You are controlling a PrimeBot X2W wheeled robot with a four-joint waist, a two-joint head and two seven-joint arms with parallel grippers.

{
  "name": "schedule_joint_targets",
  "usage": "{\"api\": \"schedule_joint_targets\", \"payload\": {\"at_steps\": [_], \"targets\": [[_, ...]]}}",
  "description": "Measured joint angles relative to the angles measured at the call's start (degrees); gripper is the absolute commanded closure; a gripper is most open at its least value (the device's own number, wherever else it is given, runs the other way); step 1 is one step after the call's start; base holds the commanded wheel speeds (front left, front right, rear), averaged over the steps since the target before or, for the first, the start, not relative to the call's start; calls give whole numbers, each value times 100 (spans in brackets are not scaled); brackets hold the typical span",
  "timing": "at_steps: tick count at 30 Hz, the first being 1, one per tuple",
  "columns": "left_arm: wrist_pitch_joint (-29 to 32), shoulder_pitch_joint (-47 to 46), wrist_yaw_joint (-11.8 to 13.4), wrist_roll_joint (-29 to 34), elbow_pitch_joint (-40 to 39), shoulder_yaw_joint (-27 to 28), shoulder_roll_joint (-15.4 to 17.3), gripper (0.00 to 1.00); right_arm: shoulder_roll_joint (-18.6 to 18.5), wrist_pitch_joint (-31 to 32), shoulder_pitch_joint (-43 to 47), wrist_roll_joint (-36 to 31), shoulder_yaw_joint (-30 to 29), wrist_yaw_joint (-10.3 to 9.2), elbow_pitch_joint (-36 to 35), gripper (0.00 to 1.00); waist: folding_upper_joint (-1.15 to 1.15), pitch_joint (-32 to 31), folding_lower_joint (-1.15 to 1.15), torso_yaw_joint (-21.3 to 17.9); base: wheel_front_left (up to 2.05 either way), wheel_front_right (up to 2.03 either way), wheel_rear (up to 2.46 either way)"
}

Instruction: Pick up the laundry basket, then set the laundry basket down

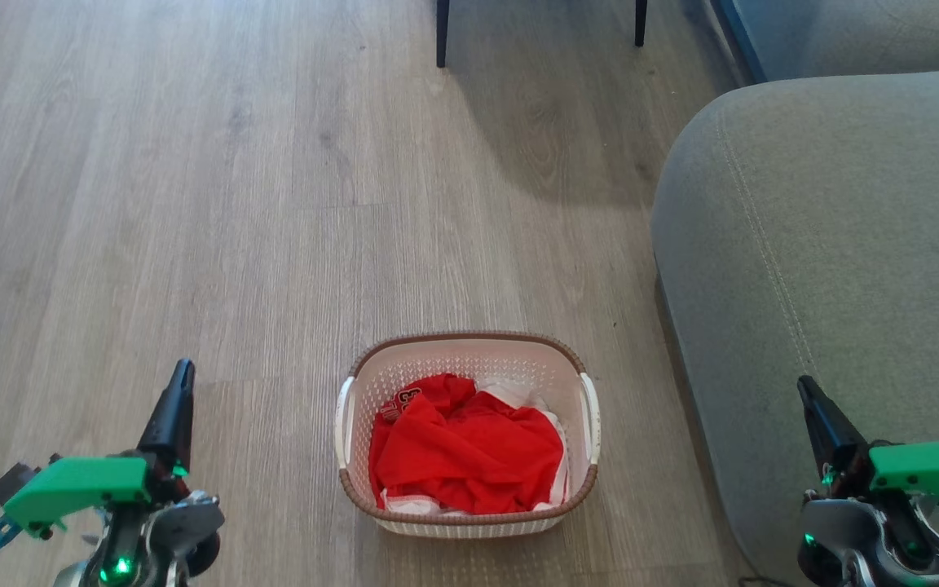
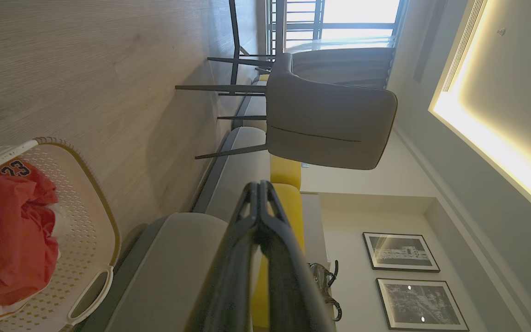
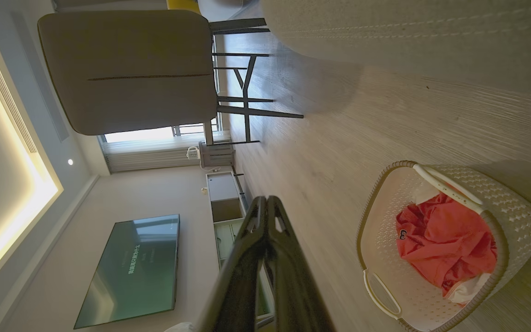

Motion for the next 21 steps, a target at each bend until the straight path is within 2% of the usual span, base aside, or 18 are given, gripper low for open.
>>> {"api": "schedule_joint_targets", "payload": {"at_steps": [21], "targets": [[0, 0, 0, 0, 0, 0, 0, 100, 0, 0, 0, 0, 0, 0, 0, 100, 0, 0, 0, 0, 0, 0, 0]]}}
